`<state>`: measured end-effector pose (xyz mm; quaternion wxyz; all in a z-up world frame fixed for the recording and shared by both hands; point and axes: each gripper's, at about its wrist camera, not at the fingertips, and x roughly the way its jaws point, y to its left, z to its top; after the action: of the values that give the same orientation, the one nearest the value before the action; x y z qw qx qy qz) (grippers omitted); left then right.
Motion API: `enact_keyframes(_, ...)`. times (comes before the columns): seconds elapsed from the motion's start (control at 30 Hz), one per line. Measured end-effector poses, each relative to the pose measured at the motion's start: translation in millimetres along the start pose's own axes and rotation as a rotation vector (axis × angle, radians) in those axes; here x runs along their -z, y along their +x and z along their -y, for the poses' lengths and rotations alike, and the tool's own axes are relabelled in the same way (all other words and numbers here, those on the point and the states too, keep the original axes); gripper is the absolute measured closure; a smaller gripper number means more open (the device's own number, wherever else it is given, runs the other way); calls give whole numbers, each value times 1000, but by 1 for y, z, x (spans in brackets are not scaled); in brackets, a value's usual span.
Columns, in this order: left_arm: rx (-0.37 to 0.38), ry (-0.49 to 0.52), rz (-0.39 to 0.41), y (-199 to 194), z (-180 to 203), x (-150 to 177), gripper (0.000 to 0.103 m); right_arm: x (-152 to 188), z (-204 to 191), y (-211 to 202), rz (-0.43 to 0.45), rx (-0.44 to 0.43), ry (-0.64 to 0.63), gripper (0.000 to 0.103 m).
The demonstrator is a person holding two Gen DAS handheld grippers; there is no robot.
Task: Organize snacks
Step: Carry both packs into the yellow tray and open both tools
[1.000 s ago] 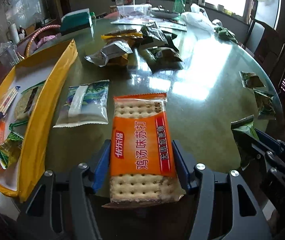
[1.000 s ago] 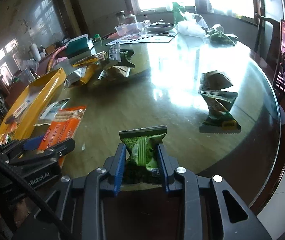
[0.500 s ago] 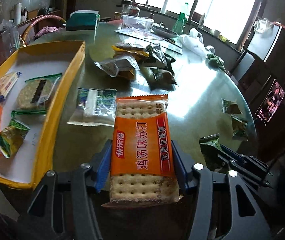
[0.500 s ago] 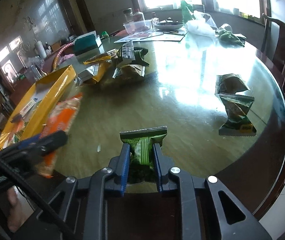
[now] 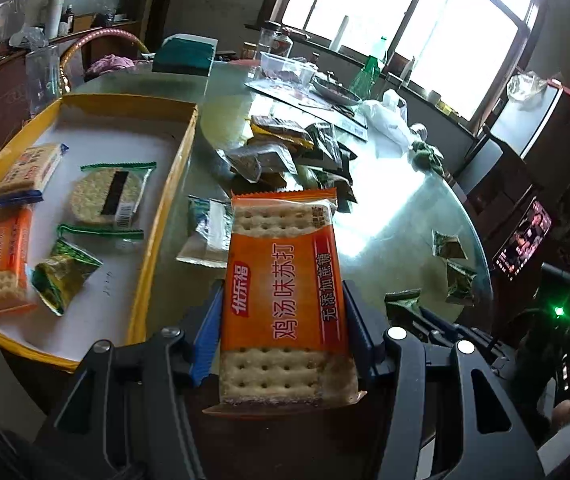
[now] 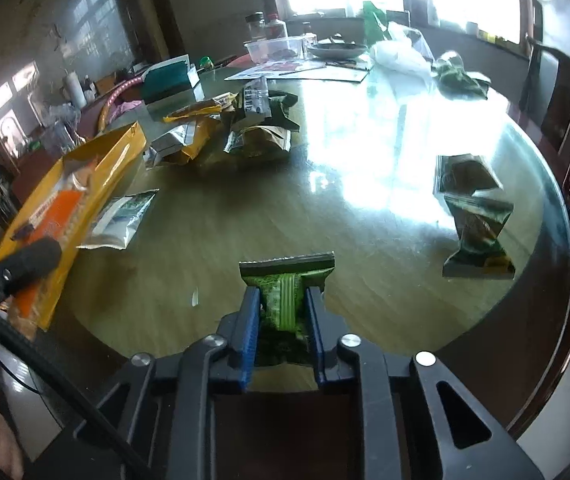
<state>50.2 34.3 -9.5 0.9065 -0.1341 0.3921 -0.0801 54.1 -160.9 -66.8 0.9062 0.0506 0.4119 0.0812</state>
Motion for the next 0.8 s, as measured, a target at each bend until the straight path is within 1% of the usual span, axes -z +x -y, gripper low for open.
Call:
enact_keyframes(0.1, 0, -17, 20, -7, -6, -4, 46, -3, -4, -1, 4, -17, -7, 87)
enact_keyframes(0.27, -14, -51, 42, -16, -21, -10, 46, -12, -20, -6, 26, -97, -5, 87)
enact_keyframes(0.33, -24, -64, 60, -22, -26, -13, 46, -17, -34, -9, 38, -130, -28, 87)
enact_keyframes(0.5, -59, -106, 107, -35, -47, -20, 46, -31, -69, -14, 61, -178, -97, 87)
enact_keyframes(0.8, -141, -169, 162, -52, -89, -32, 46, -49, -122, -12, 81, -260, -194, 87)
